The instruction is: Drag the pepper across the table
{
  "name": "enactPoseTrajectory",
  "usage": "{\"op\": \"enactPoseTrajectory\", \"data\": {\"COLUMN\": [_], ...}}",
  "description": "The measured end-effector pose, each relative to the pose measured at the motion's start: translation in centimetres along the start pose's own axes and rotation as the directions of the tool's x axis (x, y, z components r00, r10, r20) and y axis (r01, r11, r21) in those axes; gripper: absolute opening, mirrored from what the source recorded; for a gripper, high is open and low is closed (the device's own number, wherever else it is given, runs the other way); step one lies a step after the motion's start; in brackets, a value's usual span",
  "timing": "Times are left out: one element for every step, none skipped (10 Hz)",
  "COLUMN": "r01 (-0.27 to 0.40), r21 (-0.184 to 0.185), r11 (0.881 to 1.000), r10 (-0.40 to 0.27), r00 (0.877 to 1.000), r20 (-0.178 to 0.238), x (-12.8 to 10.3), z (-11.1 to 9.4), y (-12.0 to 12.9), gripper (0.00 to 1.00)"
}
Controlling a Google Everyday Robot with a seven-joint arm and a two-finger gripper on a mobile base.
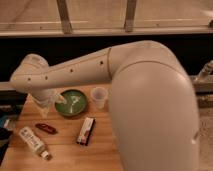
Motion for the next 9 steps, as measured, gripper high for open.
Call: {"op": "enactPoseTrajectory", "data": {"r01": [0.016, 0.035, 0.064, 0.099, 0.118, 0.118, 0.116, 0.115, 0.119], "r21": [-0.016, -0.033, -0.047, -0.067, -0.076, -0.076, -0.075, -0.075, -0.081], "r11": [1.000, 0.999, 0.997, 0.993, 0.990, 0.990, 0.990, 0.990, 0.990], "r10": [-0.016, -0.033, -0.059, -0.092, -0.108, -0.109, -0.106, -0.106, -0.109], "r00": [0.999, 0.998, 0.995, 0.990, 0.987, 0.987, 0.987, 0.987, 0.987], "r20": [0.034, 0.062, 0.083, 0.108, 0.119, 0.121, 0.120, 0.120, 0.117], "x": [-0.1, -0.8, -1.8, -3.1, -3.6, -3.7, -3.6, -3.6, -3.6], "z": [0.9, 1.7, 2.5, 3.4, 3.8, 3.8, 3.8, 3.8, 3.9], "y": [0.5, 1.1, 1.9, 2.7, 3.1, 3.1, 3.0, 3.0, 3.2], "gripper": [0.65, 0.65, 0.65, 0.65, 0.65, 0.65, 0.65, 0.65, 0.65]}}
